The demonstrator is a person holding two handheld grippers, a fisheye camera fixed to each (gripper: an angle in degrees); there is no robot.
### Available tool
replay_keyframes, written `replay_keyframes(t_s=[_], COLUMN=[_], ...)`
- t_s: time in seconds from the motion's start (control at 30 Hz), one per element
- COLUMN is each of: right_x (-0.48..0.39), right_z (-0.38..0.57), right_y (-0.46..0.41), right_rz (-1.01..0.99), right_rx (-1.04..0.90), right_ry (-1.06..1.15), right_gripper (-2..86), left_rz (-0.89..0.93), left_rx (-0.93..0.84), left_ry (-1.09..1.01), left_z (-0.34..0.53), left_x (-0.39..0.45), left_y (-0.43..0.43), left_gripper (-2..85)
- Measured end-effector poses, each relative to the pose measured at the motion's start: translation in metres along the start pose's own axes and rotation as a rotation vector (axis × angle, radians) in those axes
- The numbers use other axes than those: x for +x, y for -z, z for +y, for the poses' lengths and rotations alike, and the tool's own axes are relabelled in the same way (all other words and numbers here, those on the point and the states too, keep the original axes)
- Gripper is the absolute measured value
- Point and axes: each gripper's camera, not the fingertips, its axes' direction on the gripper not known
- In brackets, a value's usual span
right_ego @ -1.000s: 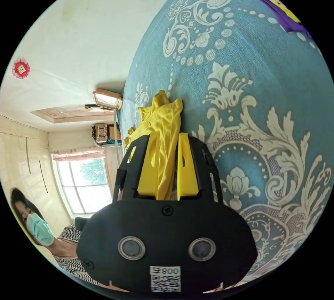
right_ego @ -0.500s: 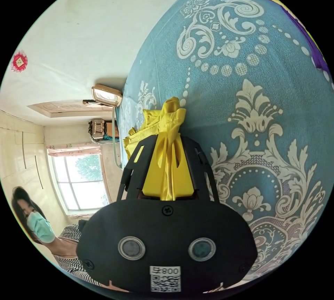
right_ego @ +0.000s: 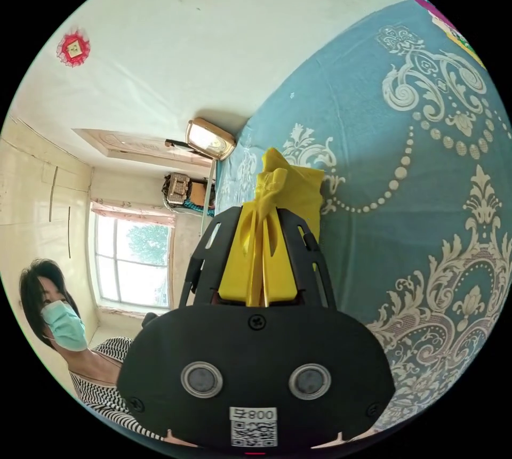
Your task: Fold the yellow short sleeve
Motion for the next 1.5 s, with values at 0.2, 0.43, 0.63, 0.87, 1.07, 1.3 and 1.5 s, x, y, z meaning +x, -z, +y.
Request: replay_keyframes(t_s=[0.2,0.43,0.63,0.87,1.07,1.3,1.5], right_x=[-0.067,-0.128,-0.165,-0.197,-0.217,-0.245,-0.279], right_z=[-0.016,-0.037,-0.053,-0.067,-0.077,-0.083,-0.084], right_y=[-0.088,-0.205,-0.299,-0.378,-0.428,-0.471,-0.498], right_rz=[-0.030,-0.046,0.007,0.042,0.074,0.117,0.129], right_rx=[-0.035,-0.129,-0.208,-0.260,-0.283,-0.305,-0.320], right_ry=[0.051,0.062,0.046,0.017,-0.016,-0.020,0.005], right_gripper=[1.2,1.4,1.4,1.4,1.6,1.8,1.9], left_rz=[0.013,0.050,0.143,0.236,0.272,0.290,0.291], left_rx=[0.112,0.232,0.333,0.421,0.440,0.466,0.484], left_ry=[0.239,0.515,0.729,0.893,0.939,0.976,0.994], left_z=[0.102,0.241,0.352,0.460,0.523,0.581,0.617], left_x=[-0.132,-0.278,-0.381,-0.471,-0.523,-0.559,-0.576], left_y=[0.097,0.183,0.227,0.265,0.289,0.314,0.332], left_gripper=[1.4,1.5,1.5,1.5,1.5,1.5,1.5])
